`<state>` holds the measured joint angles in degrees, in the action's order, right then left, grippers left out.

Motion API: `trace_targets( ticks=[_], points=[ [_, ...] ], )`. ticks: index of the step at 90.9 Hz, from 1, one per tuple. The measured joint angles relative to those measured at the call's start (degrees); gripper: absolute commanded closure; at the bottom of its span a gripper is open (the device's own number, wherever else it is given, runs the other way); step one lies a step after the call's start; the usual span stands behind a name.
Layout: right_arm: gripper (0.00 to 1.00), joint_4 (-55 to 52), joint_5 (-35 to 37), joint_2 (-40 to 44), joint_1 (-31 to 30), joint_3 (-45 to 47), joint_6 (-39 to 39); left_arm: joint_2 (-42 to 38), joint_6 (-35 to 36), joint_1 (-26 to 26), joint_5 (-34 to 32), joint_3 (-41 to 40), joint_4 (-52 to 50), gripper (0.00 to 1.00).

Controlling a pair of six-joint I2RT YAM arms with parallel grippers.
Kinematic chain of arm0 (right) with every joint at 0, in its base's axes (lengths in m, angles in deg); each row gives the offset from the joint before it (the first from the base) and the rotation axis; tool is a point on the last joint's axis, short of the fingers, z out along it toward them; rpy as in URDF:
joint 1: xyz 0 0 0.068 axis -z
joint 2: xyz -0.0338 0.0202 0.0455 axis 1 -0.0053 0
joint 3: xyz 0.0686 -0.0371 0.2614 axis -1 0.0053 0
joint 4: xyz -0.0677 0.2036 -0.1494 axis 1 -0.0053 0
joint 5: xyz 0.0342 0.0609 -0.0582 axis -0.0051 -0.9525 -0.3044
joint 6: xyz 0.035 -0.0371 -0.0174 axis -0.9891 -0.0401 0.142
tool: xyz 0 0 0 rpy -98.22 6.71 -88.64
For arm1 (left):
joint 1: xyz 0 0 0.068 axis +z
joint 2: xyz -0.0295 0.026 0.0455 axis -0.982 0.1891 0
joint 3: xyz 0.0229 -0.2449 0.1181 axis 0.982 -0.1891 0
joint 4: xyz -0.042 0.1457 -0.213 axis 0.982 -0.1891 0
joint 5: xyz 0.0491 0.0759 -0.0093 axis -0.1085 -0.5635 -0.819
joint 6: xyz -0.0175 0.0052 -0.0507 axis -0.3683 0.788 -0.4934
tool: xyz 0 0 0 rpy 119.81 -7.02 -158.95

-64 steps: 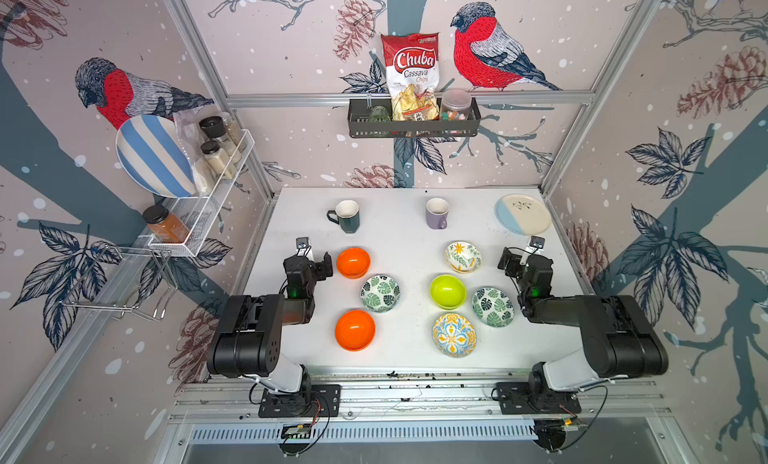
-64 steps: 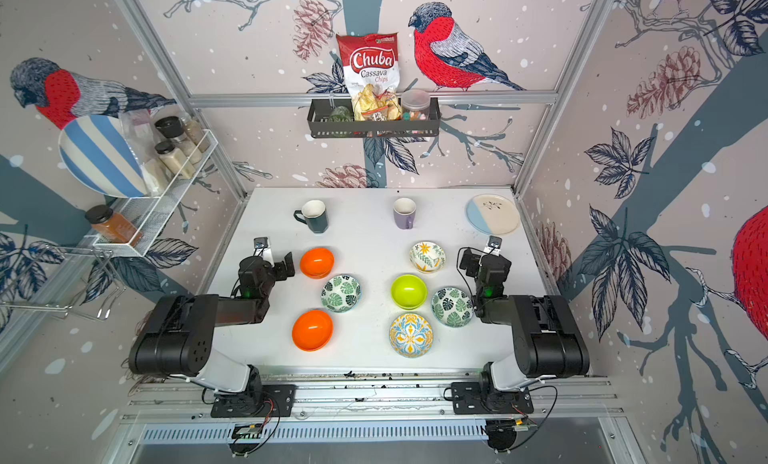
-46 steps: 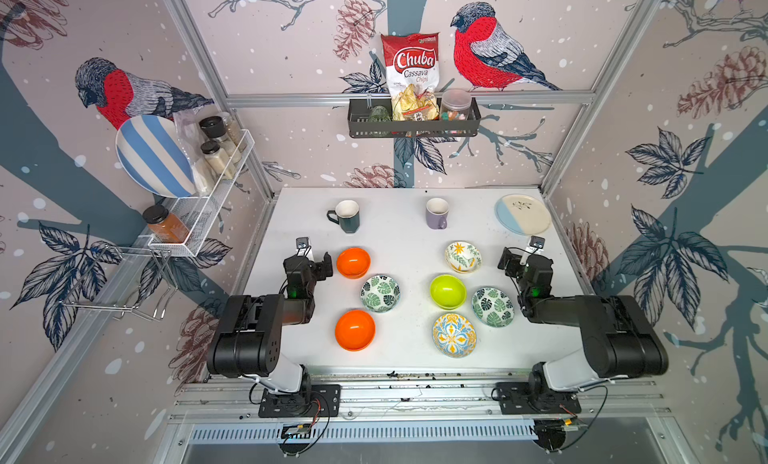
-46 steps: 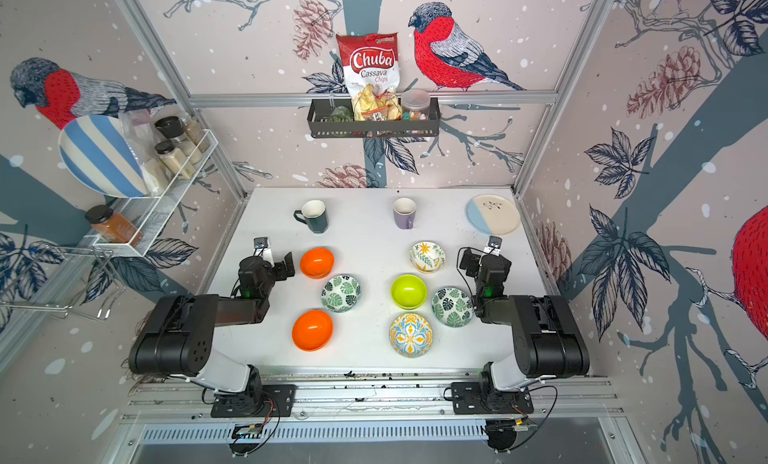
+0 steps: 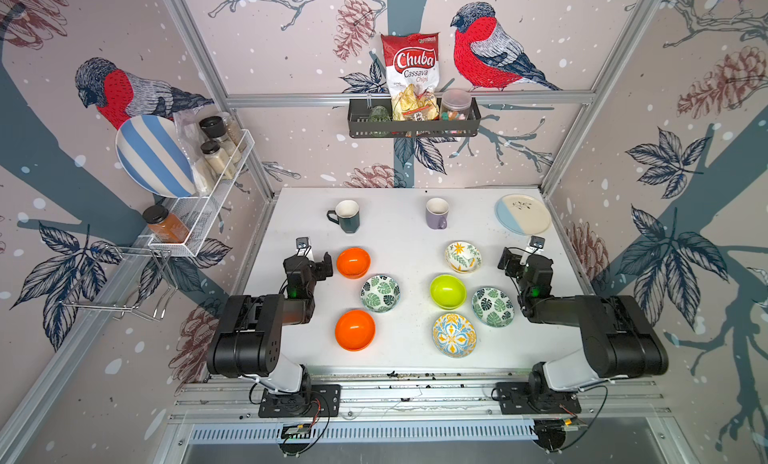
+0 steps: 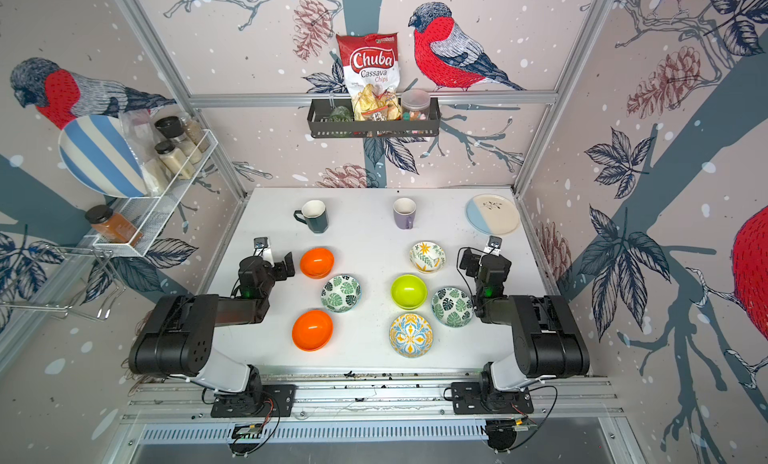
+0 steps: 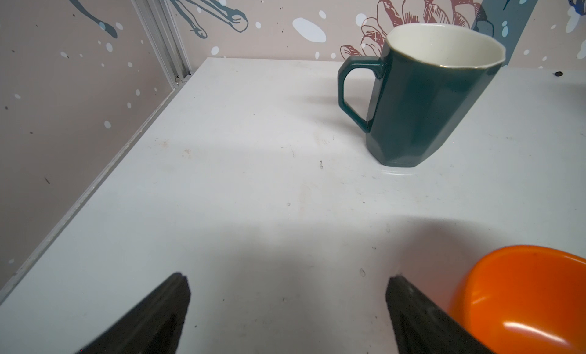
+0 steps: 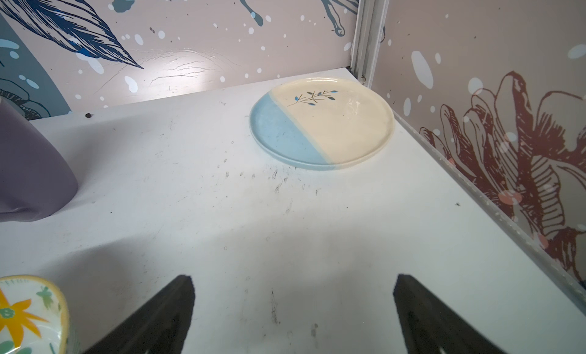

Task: Stack the bowls
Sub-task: Pick up the bowl from the center of the board.

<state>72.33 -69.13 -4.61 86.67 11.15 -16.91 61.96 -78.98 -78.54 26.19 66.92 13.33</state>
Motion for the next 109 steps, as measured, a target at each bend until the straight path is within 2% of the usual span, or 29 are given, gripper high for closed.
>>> trace_targets(
  ticks=[19, 24, 32, 41, 49, 57, 64, 69, 80, 85, 100, 109],
  points=[
    [0.00, 0.0, 0.0, 0.0, 0.1, 0.0, 0.0, -0.7, -0.7, -0.1, -1.8, -0.9, 0.5, 0.02],
    [0.00, -0.1, 0.3, 0.3, -0.2, 0.0, 0.0, -3.7, -1.2, -0.2, -4.3, -1.8, -1.2, 0.02],
    [0.00, -4.2, 3.6, 3.1, -2.6, -1.9, 0.7, -14.5, -3.5, -0.4, -9.0, -1.3, -7.4, 0.01],
    [0.00, -11.9, 6.7, 8.6, -5.8, -8.1, 1.8, -24.8, -10.8, -0.4, -13.6, 1.2, -13.8, 0.01],
    [0.00, -17.4, 10.1, 14.2, -8.5, -11.0, 2.2, -31.5, -20.2, -0.4, -16.4, 2.9, -23.8, 0.03],
    [0.00, -24.1, 10.1, 20.8, -7.7, -11.5, -3.6, -34.7, -27.6, -0.4, -16.3, 2.6, -30.3, 0.03],
    [0.00, -27.9, 7.1, 25.9, -3.5, -10.8, -9.6, -35.5, -32.7, 0.0, -11.9, 2.4, -35.0, 0.06],
    [0.00, -29.6, 4.2, 29.5, -1.3, -9.3, -13.7, -35.3, -35.5, 0.0, -8.3, 3.8, -39.2, 0.12],
    [0.00, -35.8, -2.7, 36.6, -0.7, -8.6, -18.8, -32.1, -38.8, 0.0, 0.7, 10.1, -48.6, 0.26],
    [0.05, -38.9, -5.4, 39.2, -0.7, -9.9, -20.3, -30.0, -39.7, 0.0, 5.2, 12.6, -53.1, 0.31],
    [0.16, -49.6, -10.0, 42.7, -1.3, -14.7, -24.4, -27.5, -40.5, 0.0, 14.7, 17.1, -67.0, 0.33],
    [0.19, -57.4, -11.0, 42.6, -2.1, -17.9, -25.9, -30.1, -40.5, 0.0, 18.3, 18.1, -73.1, 0.28]
  ],
)
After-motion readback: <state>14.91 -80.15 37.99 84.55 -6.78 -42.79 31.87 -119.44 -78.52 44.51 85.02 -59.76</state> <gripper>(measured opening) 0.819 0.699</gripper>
